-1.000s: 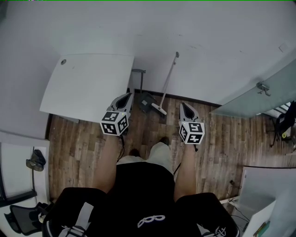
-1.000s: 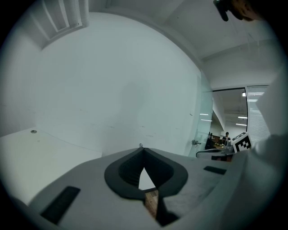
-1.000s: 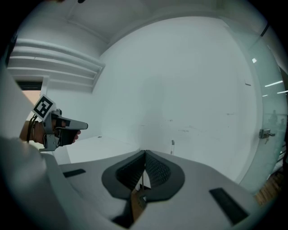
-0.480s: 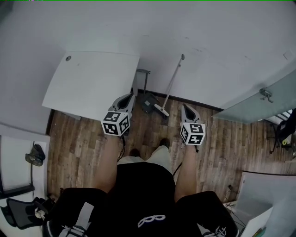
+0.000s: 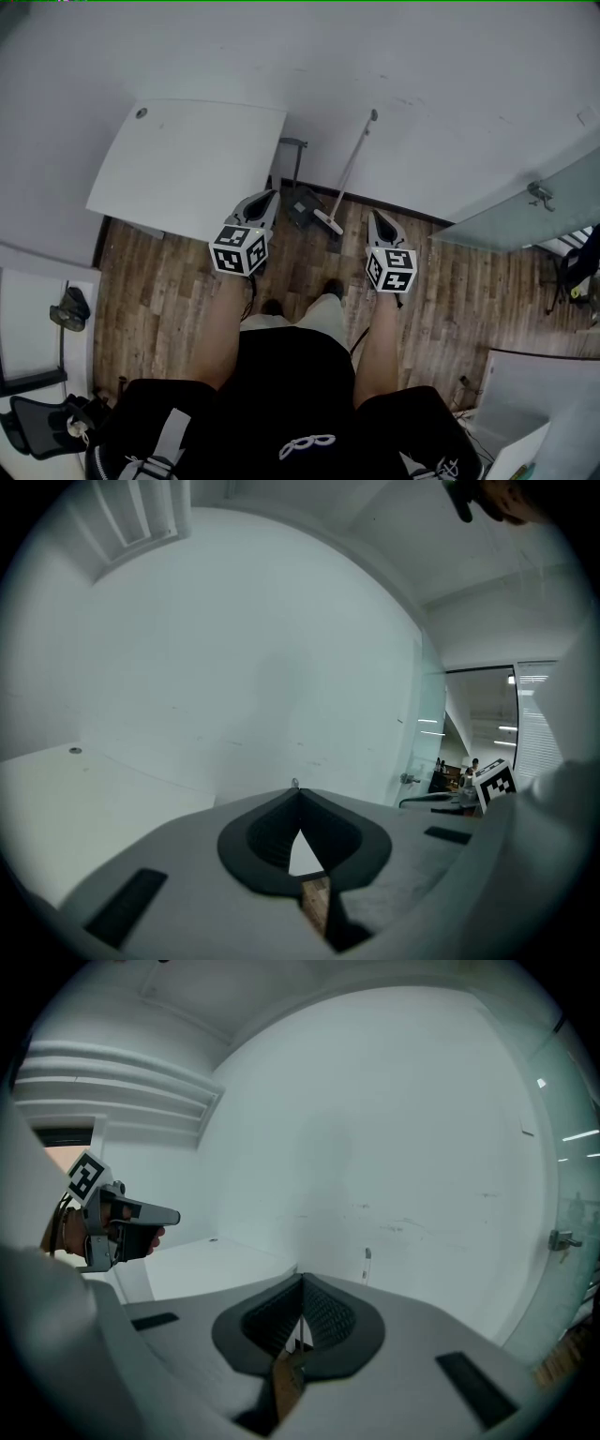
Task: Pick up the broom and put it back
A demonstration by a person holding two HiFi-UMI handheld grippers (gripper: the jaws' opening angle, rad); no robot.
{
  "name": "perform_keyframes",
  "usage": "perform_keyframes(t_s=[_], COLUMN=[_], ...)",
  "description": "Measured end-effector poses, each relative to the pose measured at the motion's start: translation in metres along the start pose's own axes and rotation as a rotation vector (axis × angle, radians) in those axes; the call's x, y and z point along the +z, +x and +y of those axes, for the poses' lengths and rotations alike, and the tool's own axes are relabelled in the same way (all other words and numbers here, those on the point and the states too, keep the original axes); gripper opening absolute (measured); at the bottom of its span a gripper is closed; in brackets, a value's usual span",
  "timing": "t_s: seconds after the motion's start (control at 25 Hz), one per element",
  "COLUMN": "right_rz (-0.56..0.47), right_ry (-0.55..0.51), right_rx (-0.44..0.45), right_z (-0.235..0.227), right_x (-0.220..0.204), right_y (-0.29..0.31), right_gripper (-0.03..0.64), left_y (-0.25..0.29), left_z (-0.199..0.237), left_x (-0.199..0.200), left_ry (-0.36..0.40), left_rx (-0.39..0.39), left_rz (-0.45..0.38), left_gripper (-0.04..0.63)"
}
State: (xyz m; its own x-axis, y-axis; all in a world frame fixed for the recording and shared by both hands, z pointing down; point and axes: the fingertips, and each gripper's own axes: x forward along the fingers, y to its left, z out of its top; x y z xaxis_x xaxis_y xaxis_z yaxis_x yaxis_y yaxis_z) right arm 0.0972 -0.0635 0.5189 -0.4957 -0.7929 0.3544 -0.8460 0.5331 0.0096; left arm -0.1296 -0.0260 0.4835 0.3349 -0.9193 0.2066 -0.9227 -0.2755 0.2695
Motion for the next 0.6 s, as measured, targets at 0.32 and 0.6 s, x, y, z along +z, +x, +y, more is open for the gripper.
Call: perform_keyframes(t_s=[0.32, 0.6], right_rz=[0.008, 0.012], right_ry=[-0.002, 0.005], right_rx=[0.004, 0.005], right_z=[0.0029, 0.0043], right_x=[-0.0004, -0.0019], right_y=[0.004, 0.0061], right_gripper=[0.025, 0.025], left_y=[0.0008, -0.0004], left_z=[-0.0003, 0.0006], left_x=[-0.0011, -0.0018], left_ry=[-0.001, 0.003], left_rx=[-0.002, -0.005], left_rz=[0.005, 0.007], left_gripper=[0.017, 0.018])
